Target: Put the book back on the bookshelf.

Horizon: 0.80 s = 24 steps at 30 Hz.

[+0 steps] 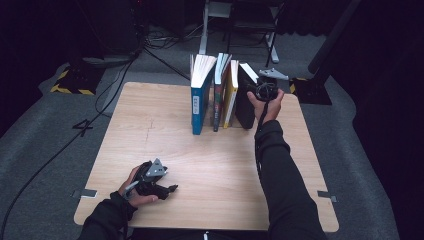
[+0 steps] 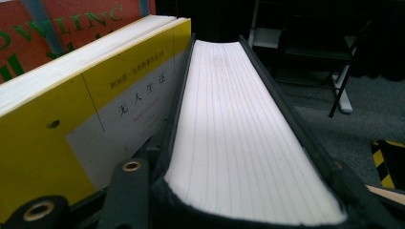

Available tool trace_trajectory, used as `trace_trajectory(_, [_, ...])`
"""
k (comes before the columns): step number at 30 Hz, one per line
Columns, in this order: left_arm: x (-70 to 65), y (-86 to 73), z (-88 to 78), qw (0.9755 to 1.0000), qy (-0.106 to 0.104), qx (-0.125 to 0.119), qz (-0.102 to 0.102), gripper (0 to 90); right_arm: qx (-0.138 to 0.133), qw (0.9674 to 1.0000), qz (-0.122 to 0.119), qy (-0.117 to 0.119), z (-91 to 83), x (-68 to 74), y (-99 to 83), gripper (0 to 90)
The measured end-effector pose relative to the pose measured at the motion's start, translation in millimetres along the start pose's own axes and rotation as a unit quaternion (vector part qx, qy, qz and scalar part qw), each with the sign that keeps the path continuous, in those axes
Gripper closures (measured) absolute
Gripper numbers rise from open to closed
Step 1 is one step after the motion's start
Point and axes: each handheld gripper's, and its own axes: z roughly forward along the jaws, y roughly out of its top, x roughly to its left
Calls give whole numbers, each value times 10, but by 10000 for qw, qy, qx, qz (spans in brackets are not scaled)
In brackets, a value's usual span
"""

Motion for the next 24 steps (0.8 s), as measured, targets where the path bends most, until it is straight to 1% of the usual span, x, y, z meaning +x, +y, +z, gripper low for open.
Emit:
trace_trajectory(2, [-2, -1, -1, 10000, 1, -2, 5, 225, -32, 10000, -22, -6, -9, 7, -28, 527])
trace_trajectory(4, [-5, -2, -2, 10000, 0, -2, 4, 224, -38, 10000, 17, -4, -23, 10, -60, 524])
trace_trajectory(6, [-7, -2, -2, 10000, 4, -4, 2, 225, -3, 10000, -57, 13, -40, 8, -98, 522])
trace_trajectory(8, [-6, -3, -3, 10000, 7, 3, 12, 224, 15, 10000, -40, 1, -63, -1, -143, 518])
trace_trajectory(12, [-8, -3, -3, 10000, 13, 1, 12, 224, 96, 9999, -83, -6, -80, 16, -145, 506])
trace_trajectory(15, [-12, -5, -5, 10000, 16, -1, 3, 225, 204, 9996, -143, 120, -92, 12, -139, 479])
trace_trajectory(19, [-14, -9, -8, 10000, 14, 0, 4, 224, 313, 9991, -67, 291, -203, -61, -139, 379])
trace_trajectory(21, [-13, -8, -8, 10000, 10, 3, 15, 224, 308, 9988, -197, 326, -292, -85, -153, 360])
trace_trajectory(23, [-13, -8, -8, 10000, 15, 4, 14, 224, 248, 9987, -303, 325, -388, -90, -173, 358])
trace_trajectory(24, [-13, -8, -8, 10000, 9, 3, 14, 224, 214, 9985, -348, 371, -436, -95, -183, 351])
